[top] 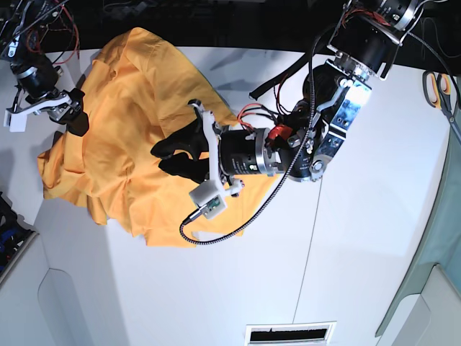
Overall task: Layout the t-shirt on the table in an organized manner, then fold the t-shirt properly
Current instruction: 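Lower the shirt with the left gripper and release it flat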
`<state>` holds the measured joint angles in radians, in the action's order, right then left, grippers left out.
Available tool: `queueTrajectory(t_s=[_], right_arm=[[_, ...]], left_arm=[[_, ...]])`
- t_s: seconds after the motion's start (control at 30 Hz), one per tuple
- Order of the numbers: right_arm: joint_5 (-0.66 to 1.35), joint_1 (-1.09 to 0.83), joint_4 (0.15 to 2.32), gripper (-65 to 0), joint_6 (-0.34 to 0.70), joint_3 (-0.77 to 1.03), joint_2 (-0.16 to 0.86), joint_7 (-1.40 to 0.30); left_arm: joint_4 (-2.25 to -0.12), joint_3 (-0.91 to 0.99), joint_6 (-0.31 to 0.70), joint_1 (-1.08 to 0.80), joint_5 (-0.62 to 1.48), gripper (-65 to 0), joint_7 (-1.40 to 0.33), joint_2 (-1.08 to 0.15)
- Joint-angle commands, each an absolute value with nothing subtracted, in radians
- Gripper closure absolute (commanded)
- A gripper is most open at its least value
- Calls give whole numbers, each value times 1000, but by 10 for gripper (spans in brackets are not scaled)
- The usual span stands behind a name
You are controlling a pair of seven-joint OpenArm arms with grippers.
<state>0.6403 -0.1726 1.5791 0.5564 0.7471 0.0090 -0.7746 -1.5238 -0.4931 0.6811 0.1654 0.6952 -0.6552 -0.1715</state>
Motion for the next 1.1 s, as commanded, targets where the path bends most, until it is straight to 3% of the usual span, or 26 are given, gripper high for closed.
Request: queueTrajectory(t_s=[0.0,0.17,0.37,0.43,0.53,0.57,0.67,0.83,1.07], right_arm=[[622,-179,1598,-382,565,743,0,-728],[472,-194,1598,-382,532,679,-43,-619],[281,-171,1597,-376,370,573,-44,-565],[241,-172,1597,-301,340,545,-44,-549],[200,-172,1597,-131,305,529,-44,-548],[197,-172,1598,-107,295,529,-43,-544],[198,-172,1598,-112,290,531,-22,-543],[153,-173,1598,-211,247,537,22,-543],[112,-178,1595,-217,204,618,86,-563]], left_arm=[[-1510,-490,683,198,704,-232,-629,-166],[-1344,-492,677,251,682,-233,-600,-155],[-1188,-492,677,255,641,-233,-496,-155],[-1137,-492,677,255,617,-232,-481,-155],[-1064,-492,677,255,606,-232,-456,-155],[-1045,-492,677,255,605,-232,-449,-155],[-997,-492,677,255,568,-232,-426,-149],[-935,-492,656,255,478,-232,-422,-147],[-888,-492,587,255,435,-232,-422,-147]])
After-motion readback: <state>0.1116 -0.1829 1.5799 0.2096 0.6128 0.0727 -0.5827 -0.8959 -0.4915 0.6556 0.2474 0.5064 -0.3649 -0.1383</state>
